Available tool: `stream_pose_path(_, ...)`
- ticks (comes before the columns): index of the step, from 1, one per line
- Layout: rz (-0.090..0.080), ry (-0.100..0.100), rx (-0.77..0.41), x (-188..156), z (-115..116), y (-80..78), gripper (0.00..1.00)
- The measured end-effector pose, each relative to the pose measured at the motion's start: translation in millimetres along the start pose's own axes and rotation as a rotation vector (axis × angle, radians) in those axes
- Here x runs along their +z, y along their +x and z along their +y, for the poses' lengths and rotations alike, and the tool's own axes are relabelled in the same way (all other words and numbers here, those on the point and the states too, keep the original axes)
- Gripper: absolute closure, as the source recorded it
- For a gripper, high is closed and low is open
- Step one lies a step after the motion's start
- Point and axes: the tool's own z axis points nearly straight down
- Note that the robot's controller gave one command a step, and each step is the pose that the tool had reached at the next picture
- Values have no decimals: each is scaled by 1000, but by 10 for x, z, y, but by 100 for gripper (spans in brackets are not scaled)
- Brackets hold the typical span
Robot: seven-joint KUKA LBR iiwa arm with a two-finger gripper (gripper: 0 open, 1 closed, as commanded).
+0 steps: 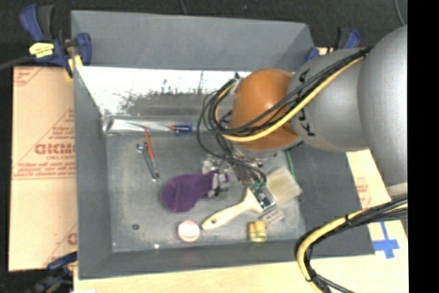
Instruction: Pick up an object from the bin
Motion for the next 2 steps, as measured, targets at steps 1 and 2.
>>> stream_pose_path(1, -6, 0, -13, -222, 82, 29, 100)
stream_pose_path(2, -2, -1, -7, -149, 71, 27, 100)
